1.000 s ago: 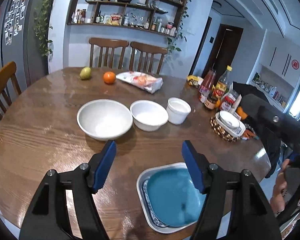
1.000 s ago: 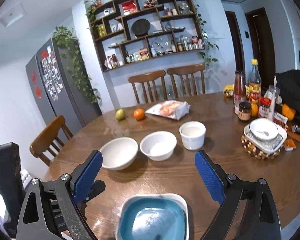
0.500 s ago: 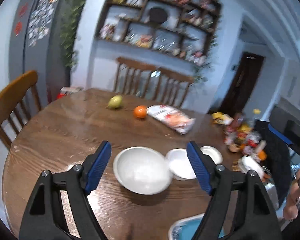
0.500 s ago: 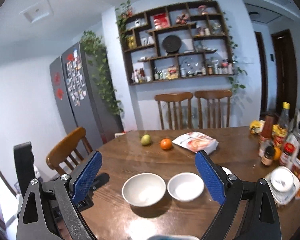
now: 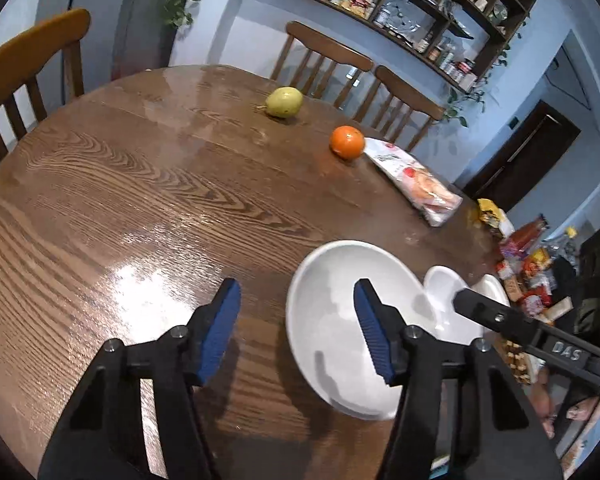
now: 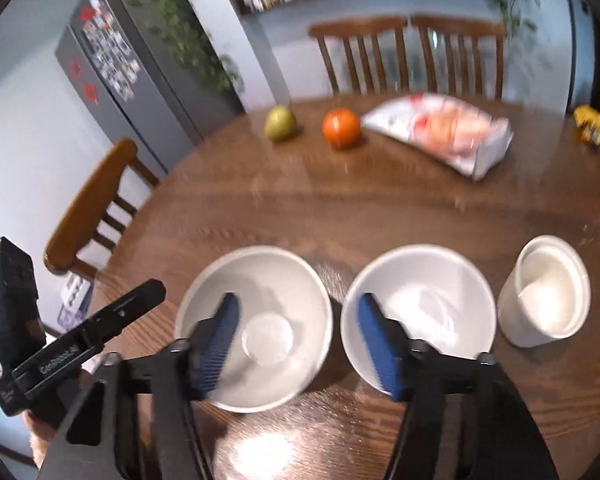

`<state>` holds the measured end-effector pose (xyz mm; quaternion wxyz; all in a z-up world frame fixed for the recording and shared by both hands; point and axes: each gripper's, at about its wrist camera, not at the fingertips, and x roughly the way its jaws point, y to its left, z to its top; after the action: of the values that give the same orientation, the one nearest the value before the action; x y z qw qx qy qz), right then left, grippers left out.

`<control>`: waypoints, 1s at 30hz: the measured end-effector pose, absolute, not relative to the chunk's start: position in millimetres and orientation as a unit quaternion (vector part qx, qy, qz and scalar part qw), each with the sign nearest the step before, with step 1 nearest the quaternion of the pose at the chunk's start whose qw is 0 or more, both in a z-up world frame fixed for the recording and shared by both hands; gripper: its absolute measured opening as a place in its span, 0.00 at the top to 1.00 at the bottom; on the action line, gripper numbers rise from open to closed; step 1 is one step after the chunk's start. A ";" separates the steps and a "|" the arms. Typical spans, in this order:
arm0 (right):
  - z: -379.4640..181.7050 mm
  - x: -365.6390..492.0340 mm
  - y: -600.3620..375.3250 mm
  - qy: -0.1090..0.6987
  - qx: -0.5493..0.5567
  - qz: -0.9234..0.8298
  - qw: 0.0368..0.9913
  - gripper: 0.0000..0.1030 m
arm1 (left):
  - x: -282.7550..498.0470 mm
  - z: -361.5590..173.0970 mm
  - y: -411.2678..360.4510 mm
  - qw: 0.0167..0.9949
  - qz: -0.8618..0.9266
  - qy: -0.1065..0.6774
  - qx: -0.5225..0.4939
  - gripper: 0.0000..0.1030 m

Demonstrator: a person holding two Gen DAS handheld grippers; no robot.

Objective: Organize plates and bowls
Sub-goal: 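Move both tools to the white bowls and grasp the large bowl rim with the right tool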

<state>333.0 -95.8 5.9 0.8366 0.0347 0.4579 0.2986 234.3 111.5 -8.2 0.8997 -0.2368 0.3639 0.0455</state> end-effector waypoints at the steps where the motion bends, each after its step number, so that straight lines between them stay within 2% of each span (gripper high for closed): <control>1: 3.3 333.4 -96.1 0.461 0.037 0.300 0.834 0.53 | 235.3 -11.0 112.5 0.898 0.053 0.367 -0.237 0.47; 10: -17.9 335.2 -78.4 0.490 0.025 0.289 0.822 0.54 | 246.3 -29.5 112.7 0.882 0.036 0.399 -0.248 0.47; 14: -24.9 332.8 -70.0 0.497 0.013 0.289 0.818 0.54 | 254.9 -37.1 106.0 0.875 0.022 0.421 -0.239 0.62; 17: -29.0 332.7 -64.4 0.498 0.004 0.294 0.816 0.54 | 257.8 -41.2 101.2 0.874 0.030 0.432 -0.221 0.70; 22: -40.8 331.9 -56.2 0.511 -0.011 0.296 0.807 0.54 | 259.1 -46.5 97.7 0.864 0.013 0.452 -0.220 0.74; 23: -41.9 330.2 -53.9 0.508 -0.020 0.294 0.810 0.56 | 258.2 -45.1 96.9 0.865 0.018 0.453 -0.215 0.74; 25: -42.4 327.4 -50.3 0.496 -0.046 0.277 0.821 0.67 | 255.7 -41.4 96.4 0.865 0.019 0.455 -0.211 0.74; 30: -43.1 327.8 -52.4 0.498 -0.051 0.268 0.823 0.69 | 247.8 -36.6 88.7 0.868 0.015 0.458 -0.193 0.73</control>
<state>327.8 -52.4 -43.1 0.8228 -0.0509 0.4985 0.2681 247.8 88.7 -36.6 0.8677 -0.1934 0.4576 0.0147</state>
